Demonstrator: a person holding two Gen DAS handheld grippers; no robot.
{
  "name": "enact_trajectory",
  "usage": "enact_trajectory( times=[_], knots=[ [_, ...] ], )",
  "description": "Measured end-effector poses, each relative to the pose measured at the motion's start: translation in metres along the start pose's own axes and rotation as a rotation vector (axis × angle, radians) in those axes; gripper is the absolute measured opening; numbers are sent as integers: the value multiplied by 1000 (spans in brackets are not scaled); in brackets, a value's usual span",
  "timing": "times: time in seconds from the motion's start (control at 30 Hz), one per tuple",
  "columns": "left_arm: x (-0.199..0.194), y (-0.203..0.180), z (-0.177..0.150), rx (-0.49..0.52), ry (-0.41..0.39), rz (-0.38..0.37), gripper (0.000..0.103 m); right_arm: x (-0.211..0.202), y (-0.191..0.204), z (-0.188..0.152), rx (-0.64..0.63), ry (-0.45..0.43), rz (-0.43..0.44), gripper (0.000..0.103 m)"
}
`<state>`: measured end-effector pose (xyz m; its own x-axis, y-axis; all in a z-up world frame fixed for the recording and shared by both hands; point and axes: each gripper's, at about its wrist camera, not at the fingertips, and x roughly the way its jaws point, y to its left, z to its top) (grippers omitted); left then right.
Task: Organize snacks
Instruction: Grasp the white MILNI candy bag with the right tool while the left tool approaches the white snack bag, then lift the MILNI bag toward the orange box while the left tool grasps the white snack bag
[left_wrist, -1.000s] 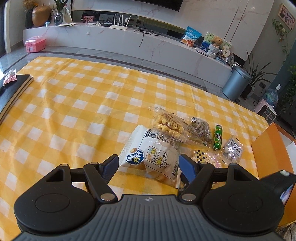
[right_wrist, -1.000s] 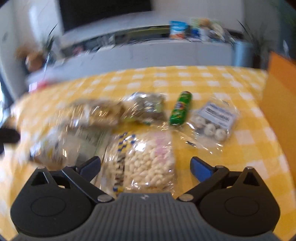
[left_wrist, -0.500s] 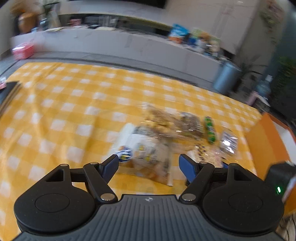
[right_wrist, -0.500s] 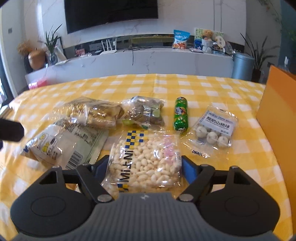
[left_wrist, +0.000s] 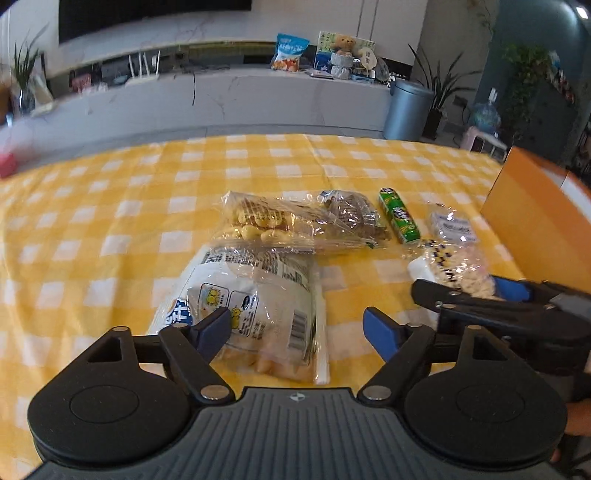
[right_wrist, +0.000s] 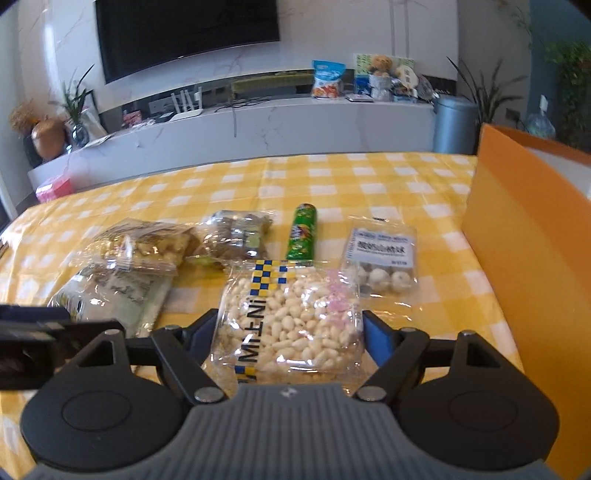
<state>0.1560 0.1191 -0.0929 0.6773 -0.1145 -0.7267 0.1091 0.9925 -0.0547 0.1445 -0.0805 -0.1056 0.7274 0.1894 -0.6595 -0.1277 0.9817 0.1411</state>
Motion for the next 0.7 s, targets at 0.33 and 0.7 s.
enact_trajectory(
  times=[0.33,0.7],
  knots=[
    [28,-14,-4,93,1,235,103,-1,-8,-3,48,-1,3,78],
    [16,-16,-8,131,-4,247,69,0,-12,-1,85,16,14,78]
  ],
)
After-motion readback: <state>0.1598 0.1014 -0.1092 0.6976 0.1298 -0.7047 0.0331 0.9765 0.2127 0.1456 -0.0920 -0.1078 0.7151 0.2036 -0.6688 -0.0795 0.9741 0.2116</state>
